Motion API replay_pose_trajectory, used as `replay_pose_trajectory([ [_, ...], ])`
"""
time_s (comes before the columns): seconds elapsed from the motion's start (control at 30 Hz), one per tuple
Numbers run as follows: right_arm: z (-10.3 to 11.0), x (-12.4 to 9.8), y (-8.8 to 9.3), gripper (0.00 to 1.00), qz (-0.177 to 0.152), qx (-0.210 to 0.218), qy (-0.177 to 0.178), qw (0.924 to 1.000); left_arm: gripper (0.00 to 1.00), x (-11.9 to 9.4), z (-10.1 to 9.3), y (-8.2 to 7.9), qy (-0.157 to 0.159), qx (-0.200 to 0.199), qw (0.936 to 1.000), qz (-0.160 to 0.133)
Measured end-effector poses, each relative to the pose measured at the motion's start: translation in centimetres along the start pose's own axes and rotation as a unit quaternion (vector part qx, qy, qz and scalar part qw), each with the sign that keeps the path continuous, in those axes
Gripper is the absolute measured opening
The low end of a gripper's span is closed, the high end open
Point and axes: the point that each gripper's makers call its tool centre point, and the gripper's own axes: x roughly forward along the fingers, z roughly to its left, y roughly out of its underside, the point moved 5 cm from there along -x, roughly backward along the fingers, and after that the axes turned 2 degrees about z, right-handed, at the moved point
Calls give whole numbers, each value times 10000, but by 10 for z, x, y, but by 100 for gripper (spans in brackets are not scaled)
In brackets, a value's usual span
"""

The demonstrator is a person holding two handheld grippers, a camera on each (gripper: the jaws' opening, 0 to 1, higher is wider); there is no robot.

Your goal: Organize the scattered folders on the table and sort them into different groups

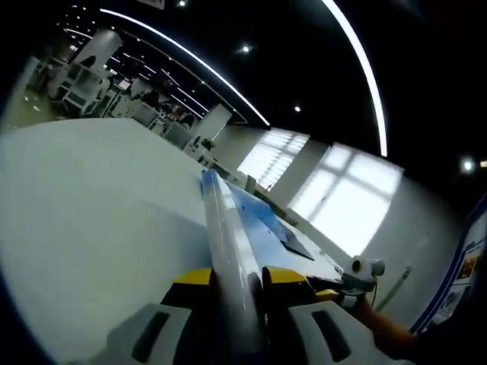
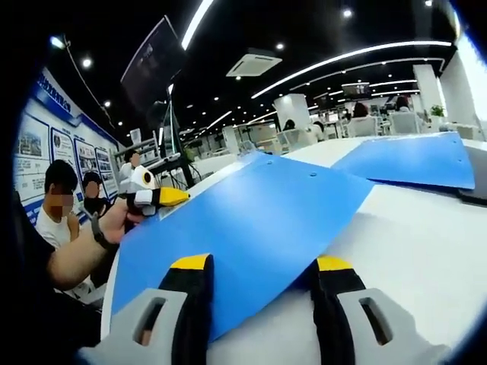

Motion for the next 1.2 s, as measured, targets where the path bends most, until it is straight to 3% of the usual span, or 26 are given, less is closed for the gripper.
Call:
replay_pose_trajectory([
  [0.77, 0, 0, 1, 61, 33, -242, 96, 9997, 33, -2, 5, 2, -306, 650, 9974, 76],
  [0.9, 0, 0, 1, 61, 37, -256, 114, 9996, 32, -3, 8, -2, -391, 789, 9961, -76],
  [0.97, 0, 0, 2, 61, 64, -352, 138, 9993, 21, -4, -3, -3, 81, 817, 9964, -190],
  [1.0, 2, 0, 2, 61, 63, -348, 131, 9993, 22, -4, -5, -2, 162, 859, 9961, -124],
  [1.07, 3, 1, 3, 60, 96, -428, 105, 9990, 23, -2, -1, 1, -36, 1003, 9949, -4],
  [1.2, 3, 1, 3, 60, 118, -502, 125, 9986, 24, -2, -2, 0, -1, 1064, 9943, -61],
])
